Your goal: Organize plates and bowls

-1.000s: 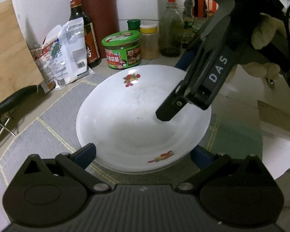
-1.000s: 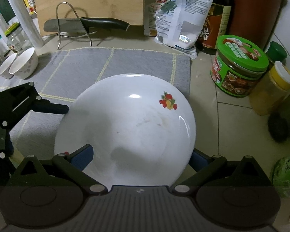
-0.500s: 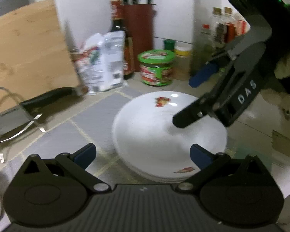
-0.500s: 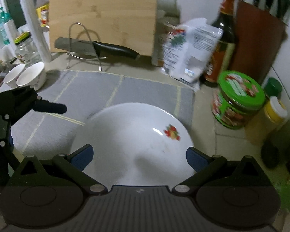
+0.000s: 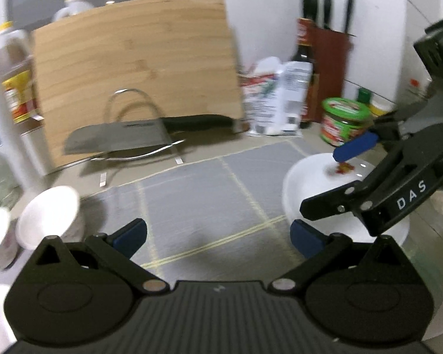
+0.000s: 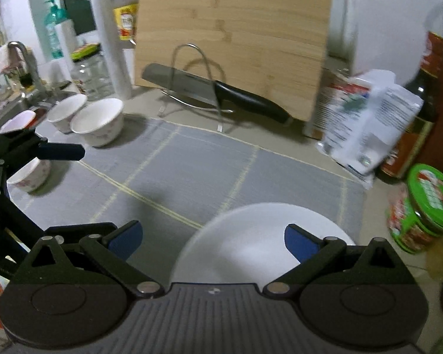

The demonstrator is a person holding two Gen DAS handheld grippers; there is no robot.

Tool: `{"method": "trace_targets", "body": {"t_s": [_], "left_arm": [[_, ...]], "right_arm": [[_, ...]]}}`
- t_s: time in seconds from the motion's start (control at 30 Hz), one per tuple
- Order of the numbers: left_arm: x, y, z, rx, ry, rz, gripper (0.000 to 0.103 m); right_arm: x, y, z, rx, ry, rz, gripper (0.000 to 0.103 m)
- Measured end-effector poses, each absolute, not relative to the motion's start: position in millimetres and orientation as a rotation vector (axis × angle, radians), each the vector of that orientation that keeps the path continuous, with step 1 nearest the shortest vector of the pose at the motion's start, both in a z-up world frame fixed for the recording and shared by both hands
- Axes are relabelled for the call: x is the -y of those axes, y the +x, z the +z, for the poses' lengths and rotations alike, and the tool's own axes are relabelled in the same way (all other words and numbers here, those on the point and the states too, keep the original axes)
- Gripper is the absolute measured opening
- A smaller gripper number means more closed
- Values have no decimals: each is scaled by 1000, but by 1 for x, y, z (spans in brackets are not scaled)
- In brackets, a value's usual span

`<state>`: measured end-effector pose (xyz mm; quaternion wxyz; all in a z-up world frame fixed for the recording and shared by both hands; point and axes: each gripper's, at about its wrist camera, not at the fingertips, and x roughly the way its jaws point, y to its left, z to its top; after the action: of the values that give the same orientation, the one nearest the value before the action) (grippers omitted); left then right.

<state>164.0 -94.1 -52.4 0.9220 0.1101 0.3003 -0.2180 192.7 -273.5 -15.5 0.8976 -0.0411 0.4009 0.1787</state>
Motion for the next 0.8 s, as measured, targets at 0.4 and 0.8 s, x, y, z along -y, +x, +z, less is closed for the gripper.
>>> {"method": "trace_targets", "body": {"t_s": [0.4, 0.8], "left_arm": [[31, 136, -53, -615, 158, -348, 102], [-93, 102, -62, -648, 177, -322, 102]], "right_arm": [[203, 194, -14, -788, -121, 440, 103], [85, 182, -48, -854, -110, 445, 103]]}}
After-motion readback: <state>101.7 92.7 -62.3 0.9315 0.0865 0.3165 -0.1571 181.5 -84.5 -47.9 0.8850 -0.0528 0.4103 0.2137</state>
